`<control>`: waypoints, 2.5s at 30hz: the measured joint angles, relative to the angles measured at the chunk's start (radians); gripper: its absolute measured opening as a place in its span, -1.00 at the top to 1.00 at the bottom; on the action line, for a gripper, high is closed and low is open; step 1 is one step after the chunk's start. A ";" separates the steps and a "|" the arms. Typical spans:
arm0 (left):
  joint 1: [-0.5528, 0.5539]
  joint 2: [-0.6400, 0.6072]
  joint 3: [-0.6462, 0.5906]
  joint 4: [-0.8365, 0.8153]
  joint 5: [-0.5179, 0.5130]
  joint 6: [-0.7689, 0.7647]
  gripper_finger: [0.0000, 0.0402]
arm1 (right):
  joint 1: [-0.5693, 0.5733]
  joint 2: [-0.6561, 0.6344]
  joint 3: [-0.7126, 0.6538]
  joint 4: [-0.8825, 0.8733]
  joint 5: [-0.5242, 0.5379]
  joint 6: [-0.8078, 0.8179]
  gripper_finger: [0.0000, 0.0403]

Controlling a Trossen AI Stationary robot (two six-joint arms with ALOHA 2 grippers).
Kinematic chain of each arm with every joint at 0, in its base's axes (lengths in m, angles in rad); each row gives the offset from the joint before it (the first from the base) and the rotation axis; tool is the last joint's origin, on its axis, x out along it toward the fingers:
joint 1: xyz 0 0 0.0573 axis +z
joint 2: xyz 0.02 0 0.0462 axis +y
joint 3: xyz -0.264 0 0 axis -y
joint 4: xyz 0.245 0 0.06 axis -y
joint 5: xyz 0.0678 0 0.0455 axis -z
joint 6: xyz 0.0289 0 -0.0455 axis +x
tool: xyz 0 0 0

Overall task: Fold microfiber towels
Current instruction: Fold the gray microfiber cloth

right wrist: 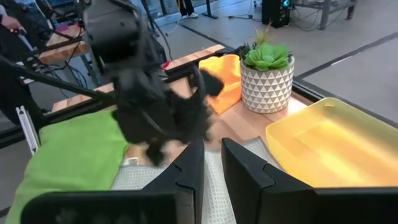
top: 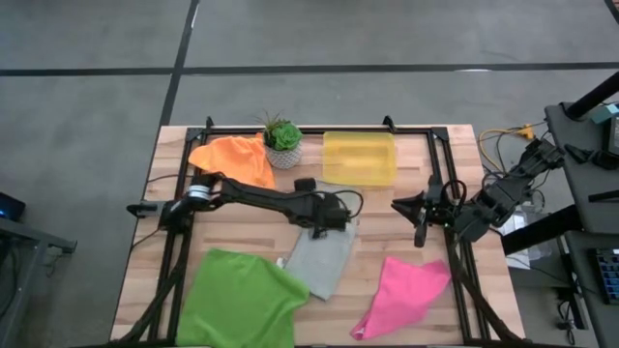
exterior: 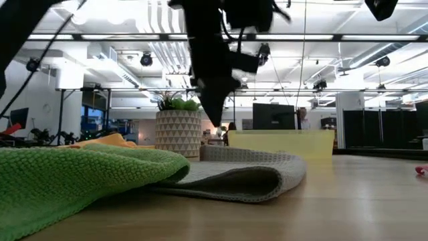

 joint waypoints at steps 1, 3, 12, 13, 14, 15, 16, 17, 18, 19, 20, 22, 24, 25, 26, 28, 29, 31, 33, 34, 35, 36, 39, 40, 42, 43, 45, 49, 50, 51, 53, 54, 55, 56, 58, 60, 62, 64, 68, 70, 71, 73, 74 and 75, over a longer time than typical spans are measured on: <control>-0.009 -0.027 -0.045 0.062 0.117 0.072 1.00 | 0.000 0.004 0.000 0.000 -0.003 0.000 0.74; -0.032 -0.077 -0.146 0.198 0.334 0.187 1.00 | 0.000 0.013 0.000 -0.001 -0.003 0.000 0.74; -0.111 -0.102 -0.387 0.490 0.503 0.175 1.00 | 0.000 0.043 0.000 -0.003 -0.016 0.002 0.74; -0.114 -0.087 -0.388 0.505 0.516 0.156 1.00 | 0.000 0.043 0.000 -0.004 -0.025 0.002 0.74; -0.115 -0.077 -0.385 0.527 0.529 0.145 1.00 | 0.000 0.044 0.000 -0.004 -0.028 0.003 0.74; -0.117 -0.071 -0.376 0.544 0.549 0.144 1.00 | 0.000 0.045 0.000 -0.004 -0.030 0.006 0.74; -0.120 -0.060 -0.369 0.561 0.563 0.145 1.00 | 0.000 0.045 0.000 -0.002 -0.033 0.007 0.74; -0.120 -0.048 -0.364 0.577 0.573 0.146 1.00 | 0.001 0.047 0.000 -0.002 -0.034 0.007 0.74; -0.120 -0.043 -0.360 0.600 0.584 0.146 1.00 | 0.001 0.047 0.000 -0.002 -0.039 0.008 0.74; -0.120 -0.035 -0.359 0.625 0.602 0.148 1.00 | 0.001 0.047 0.000 -0.001 -0.045 0.010 0.74; -0.120 -0.026 -0.358 0.651 0.621 0.151 1.00 | 0.001 0.047 0.000 -0.002 -0.049 0.012 0.74; -0.118 -0.015 -0.359 0.696 0.657 0.152 1.00 | 0.001 0.047 0.000 -0.001 -0.051 0.024 0.74; -0.115 0.002 -0.359 0.759 0.680 0.149 1.00 | 0.001 0.048 0.000 -0.002 -0.055 0.036 0.74; -0.115 0.008 -0.359 0.780 0.679 0.147 1.00 | 0.001 0.047 0.000 -0.002 -0.058 0.041 0.74; -0.113 0.014 -0.359 0.806 0.679 0.144 1.00 | 0.001 0.047 0.000 -0.003 -0.059 0.045 0.74; -0.112 0.027 -0.351 0.855 0.678 0.141 1.00 | 0.002 0.047 0.000 -0.001 -0.062 0.051 0.74; -0.111 0.029 -0.348 0.865 0.677 0.138 1.00 | 0.002 0.047 0.000 0.003 -0.063 0.052 0.74; -0.107 0.029 -0.344 0.883 0.672 0.137 1.00 | 0.002 0.047 0.000 0.007 -0.064 0.052 0.74; -0.102 0.013 -0.341 0.882 0.651 0.133 1.00 | 0.002 0.047 0.000 0.014 -0.069 0.052 0.74; -0.100 -0.003 -0.341 0.873 0.648 0.124 1.00 | 0.002 0.047 0.000 0.022 -0.074 0.052 0.74; -0.098 -0.021 -0.341 0.874 0.645 0.121 1.00 | 0.002 0.047 0.000 0.031 -0.082 0.052 0.74; -0.098 -0.044 -0.340 0.869 0.639 0.121 1.00 | 0.002 0.047 0.000 0.041 -0.092 0.051 0.74; -0.107 -0.121 -0.342 0.773 0.618 0.173 1.00 | 0.002 0.063 -0.003 0.088 -0.175 0.044 0.74; -0.118 -0.148 -0.348 0.723 0.602 0.203 1.00 | 0.002 0.073 -0.007 0.099 -0.221 0.044 0.74; -0.143 -0.189 -0.370 0.615 0.572 0.257 1.00 | 0.002 0.108 -0.013 0.128 -0.322 0.045 0.73; -0.157 -0.209 -0.385 0.597 0.565 0.277 1.00 | 0.003 0.131 -0.017 0.148 -0.369 0.044 0.71; -0.188 -0.250 -0.427 0.570 0.549 0.299 1.00 | 0.009 0.200 -0.023 0.161 -0.439 0.044 0.65; -0.236 -0.291 -0.500 0.601 0.545 0.329 1.00 | 0.021 0.374 -0.023 0.241 -0.515 0.023 0.44; -0.243 -0.292 -0.514 0.606 0.545 0.332 1.00 | 0.024 0.416 -0.022 0.264 -0.531 0.007 0.38; -0.247 -0.292 -0.530 0.625 0.545 0.336 1.00 | 0.030 0.460 -0.018 0.277 -0.540 -0.009 0.32; -0.249 -0.293 -0.556 0.683 0.544 0.337 1.00 | 0.038 0.542 0.000 0.318 -0.553 -0.043 0.20; -0.250 -0.293 -0.563 0.703 0.544 0.338 1.00 | 0.043 0.577 0.012 0.334 -0.554 -0.057 0.15; -0.251 -0.293 -0.567 0.722 0.544 0.342 0.98 | 0.047 0.611 0.027 0.338 -0.554 -0.070 0.10; -0.252 -0.293 -0.568 0.738 0.544 0.355 0.96 | 0.050 0.650 0.048 0.342 -0.554 -0.080 0.07; -0.255 -0.293 -0.569 0.772 0.544 0.383 0.87 | 0.057 0.722 0.093 0.346 -0.564 -0.101 0.02; -0.258 -0.290 -0.568 0.816 0.544 0.409 0.75 | 0.061 0.794 0.147 0.341 -0.601 -0.160 0.01; -0.262 -0.289 -0.569 0.846 0.544 0.416 0.61 | 0.072 0.867 0.207 0.347 -0.641 -0.242 0.02; -0.263 -0.278 -0.572 0.882 0.544 0.422 0.46 | 0.081 0.939 0.266 0.322 -0.661 -0.306 0.04; -0.267 -0.274 -0.588 0.881 0.544 0.434 0.19 | 0.087 1.058 0.381 0.179 -0.660 -0.335 0.11; -0.267 -0.274 -0.600 0.903 0.544 0.434 0.09 | 0.082 1.102 0.417 0.131 -0.654 -0.343 0.15; -0.268 -0.274 -0.604 0.902 0.544 0.434 0.05 | 0.079 1.123 0.428 0.132 -0.652 -0.354 0.16; -0.269 -0.274 -0.610 0.897 0.544 0.433 -0.01 | 0.075 1.158 0.444 0.135 -0.653 -0.371 0.20; -0.270 -0.274 -0.611 0.899 0.544 0.433 -0.03 | 0.072 1.174 0.451 0.132 -0.653 -0.374 0.22; -0.271 -0.274 -0.612 0.901 0.544 0.433 -0.04 | 0.071 1.187 0.458 0.131 -0.653 -0.375 0.25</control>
